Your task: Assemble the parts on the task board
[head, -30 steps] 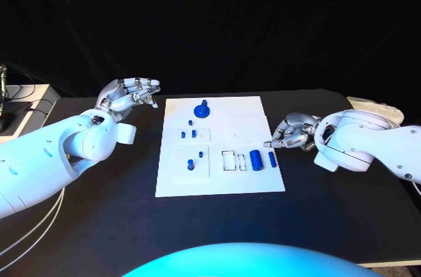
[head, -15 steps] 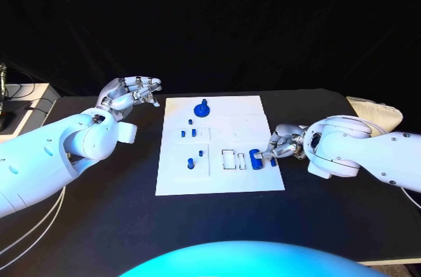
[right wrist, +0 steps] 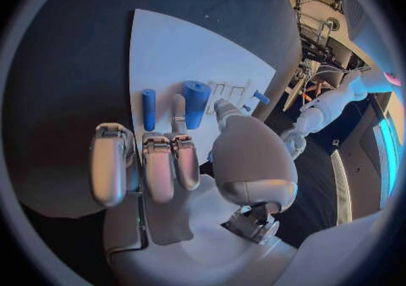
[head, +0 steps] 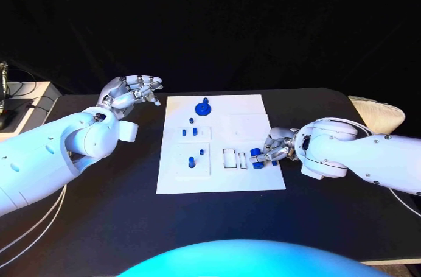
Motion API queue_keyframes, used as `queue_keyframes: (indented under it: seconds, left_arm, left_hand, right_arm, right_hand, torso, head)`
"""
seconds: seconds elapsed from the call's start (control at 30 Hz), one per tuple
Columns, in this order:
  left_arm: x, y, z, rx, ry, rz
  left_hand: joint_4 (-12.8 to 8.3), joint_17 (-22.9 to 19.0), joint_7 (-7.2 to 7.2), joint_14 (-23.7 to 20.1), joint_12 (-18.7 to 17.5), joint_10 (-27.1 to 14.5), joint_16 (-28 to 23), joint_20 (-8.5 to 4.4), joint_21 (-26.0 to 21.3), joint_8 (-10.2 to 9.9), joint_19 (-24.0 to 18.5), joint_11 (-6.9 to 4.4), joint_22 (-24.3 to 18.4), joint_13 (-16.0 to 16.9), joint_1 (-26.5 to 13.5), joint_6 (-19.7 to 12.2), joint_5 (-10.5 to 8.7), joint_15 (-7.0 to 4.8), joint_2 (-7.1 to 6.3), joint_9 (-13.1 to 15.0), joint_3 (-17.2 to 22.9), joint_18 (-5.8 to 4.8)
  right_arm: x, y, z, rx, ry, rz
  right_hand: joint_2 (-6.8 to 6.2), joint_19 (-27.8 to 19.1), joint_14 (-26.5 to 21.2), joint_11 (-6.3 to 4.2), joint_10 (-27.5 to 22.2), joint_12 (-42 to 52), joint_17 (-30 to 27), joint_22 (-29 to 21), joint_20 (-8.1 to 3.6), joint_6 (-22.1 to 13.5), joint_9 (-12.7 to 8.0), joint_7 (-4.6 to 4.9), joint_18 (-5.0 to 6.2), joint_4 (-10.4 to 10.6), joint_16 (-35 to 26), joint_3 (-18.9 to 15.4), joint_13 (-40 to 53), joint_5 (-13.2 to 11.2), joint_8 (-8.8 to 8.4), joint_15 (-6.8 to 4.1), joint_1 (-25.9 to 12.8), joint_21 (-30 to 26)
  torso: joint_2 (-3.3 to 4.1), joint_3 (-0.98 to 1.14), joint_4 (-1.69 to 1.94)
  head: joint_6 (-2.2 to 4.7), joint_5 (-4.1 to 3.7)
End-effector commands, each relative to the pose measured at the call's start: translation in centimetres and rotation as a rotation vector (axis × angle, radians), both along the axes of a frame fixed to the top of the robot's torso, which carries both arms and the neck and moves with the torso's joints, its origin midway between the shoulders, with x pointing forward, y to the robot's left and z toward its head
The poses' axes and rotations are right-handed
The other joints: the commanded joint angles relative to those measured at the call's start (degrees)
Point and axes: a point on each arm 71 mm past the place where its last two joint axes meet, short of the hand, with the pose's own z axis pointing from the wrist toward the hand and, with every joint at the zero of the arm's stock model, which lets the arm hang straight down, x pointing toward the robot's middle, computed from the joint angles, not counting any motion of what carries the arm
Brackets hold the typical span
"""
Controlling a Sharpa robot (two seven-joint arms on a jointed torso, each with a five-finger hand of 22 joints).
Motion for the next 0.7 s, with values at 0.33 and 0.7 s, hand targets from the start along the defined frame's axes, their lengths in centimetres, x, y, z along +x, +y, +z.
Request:
queue_keyframes:
  seconds: [0.33,0.7]
  left_arm:
    - [-0.1,-0.1,0.1,-0.009,0.001,-0.020]
    - [-0.1,0.2,0.1,-0.007,0.006,-0.019]
  left_hand:
    - [0.49,0.09,-0.06,0.27,-0.43,0.33,-0.07,0.12,-0.46,0.10,0.46,-0.01,-0.14,-0.11,-0.53,-0.21,-0.10,-0.16,0.16,-0.08,0.06,0.78]
    - [0.49,0.10,-0.05,0.25,-0.50,0.27,-0.06,0.11,-0.55,0.11,0.52,-0.01,-0.21,-0.16,-0.38,-0.23,-0.05,-0.16,0.23,-0.11,0.11,0.79]
  right_arm:
    - [0.2,0.7,-1.2,-0.106,-0.043,0.073]
    - [0.0,0.6,-1.2,-0.071,-0.066,0.040]
  right_hand:
    - [0.16,3.16,5.94,-0.38,5.66,0.03,14.88,9.68,-0.27,-0.81,1.02,-0.12,-0.89,-0.24,0.31,-1.06,14.72,-0.42,0.59,-0.26,1.67,0.02]
    - [0.65,3.21,5.95,-0.64,5.61,-0.07,14.90,10.09,-0.50,-1.44,2.40,-0.36,-0.92,-0.81,0.32,7.67,14.68,5.20,-0.30,-0.51,13.79,0.09]
  torso:
    - [0.03,0.00,0.12]
    - [-0.14,-0.04,-0.01]
  head:
    - [-0.52,0.44]
    - [-0.60,0.69]
